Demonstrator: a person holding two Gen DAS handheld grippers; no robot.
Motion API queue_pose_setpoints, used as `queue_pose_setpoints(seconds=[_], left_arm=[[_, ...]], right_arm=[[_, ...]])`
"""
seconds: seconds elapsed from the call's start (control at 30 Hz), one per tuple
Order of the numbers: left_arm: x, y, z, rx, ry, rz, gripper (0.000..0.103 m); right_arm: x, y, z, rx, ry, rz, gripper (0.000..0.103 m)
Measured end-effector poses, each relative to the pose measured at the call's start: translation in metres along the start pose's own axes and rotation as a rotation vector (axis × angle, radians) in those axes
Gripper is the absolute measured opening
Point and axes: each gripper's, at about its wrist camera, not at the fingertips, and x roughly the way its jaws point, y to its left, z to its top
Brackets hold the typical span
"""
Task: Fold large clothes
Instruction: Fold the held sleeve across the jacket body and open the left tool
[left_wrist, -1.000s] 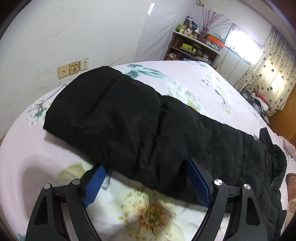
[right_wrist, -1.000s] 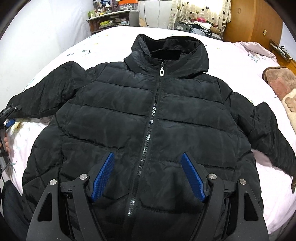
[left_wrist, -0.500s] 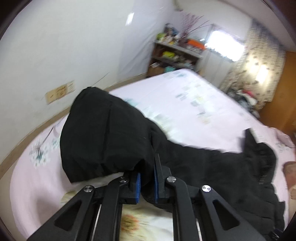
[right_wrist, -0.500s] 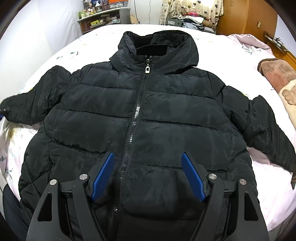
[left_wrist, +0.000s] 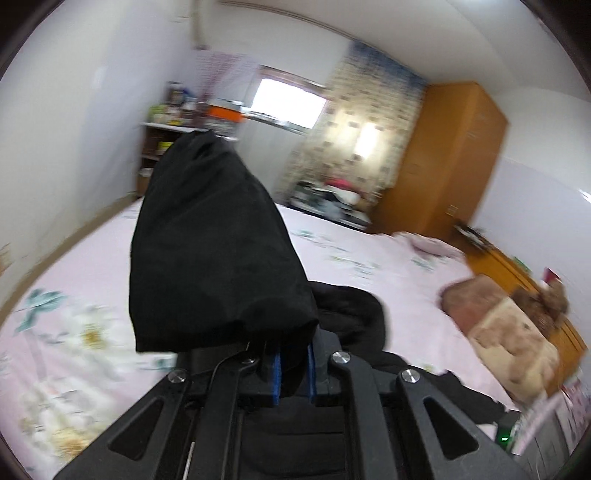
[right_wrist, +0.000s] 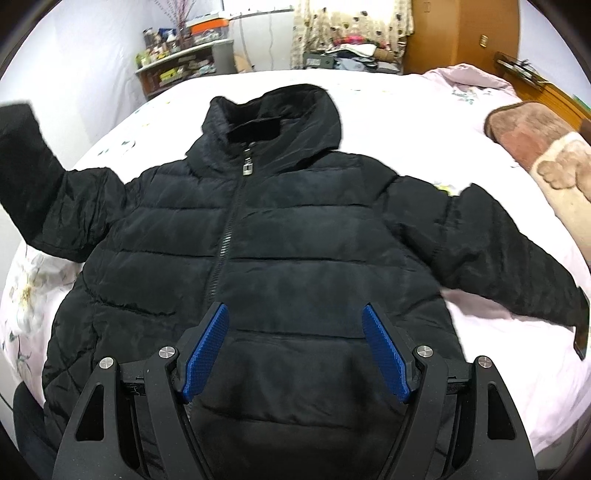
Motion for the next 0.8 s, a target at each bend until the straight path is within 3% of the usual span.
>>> queue_pose_setpoints(seconds=[0.27, 0.4, 0.6, 0.67, 0.73, 0.8], left_arm=[[0.061, -0.083, -0.036, 0.084, 0.126, -0.198, 0.010], [0.102, -0.113, -0.068, 0.117, 0.223, -0.248, 0.010], [0.154, -0.133, -0.119, 0.132, 0.363, -0.256, 0.011], [0.169, -0.139, -0.132, 0.122, 0.416, -0.256, 0.022], [0.184, -0.140, -0.144, 0.071, 0.497, -0.300, 0.051], [0.187, -0.144, -0.148, 0.031, 0.531, -0.345, 0.069]], right_arm=[[-0.012, -0.040, -0.010, 0.059, -0.013, -0.043, 0.075], [-0.012, -0.059, -0.018, 0.086, -0.008, -0.061, 0.075], [-0.008, -0.078, -0.029, 0.116, 0.006, -0.079, 0.075], [-0.007, -0.082, -0.032, 0.122, 0.010, -0.082, 0.075], [-0.006, -0.087, -0.034, 0.134, 0.015, -0.085, 0.075], [-0.006, -0.093, -0.035, 0.148, 0.014, -0.085, 0.075]])
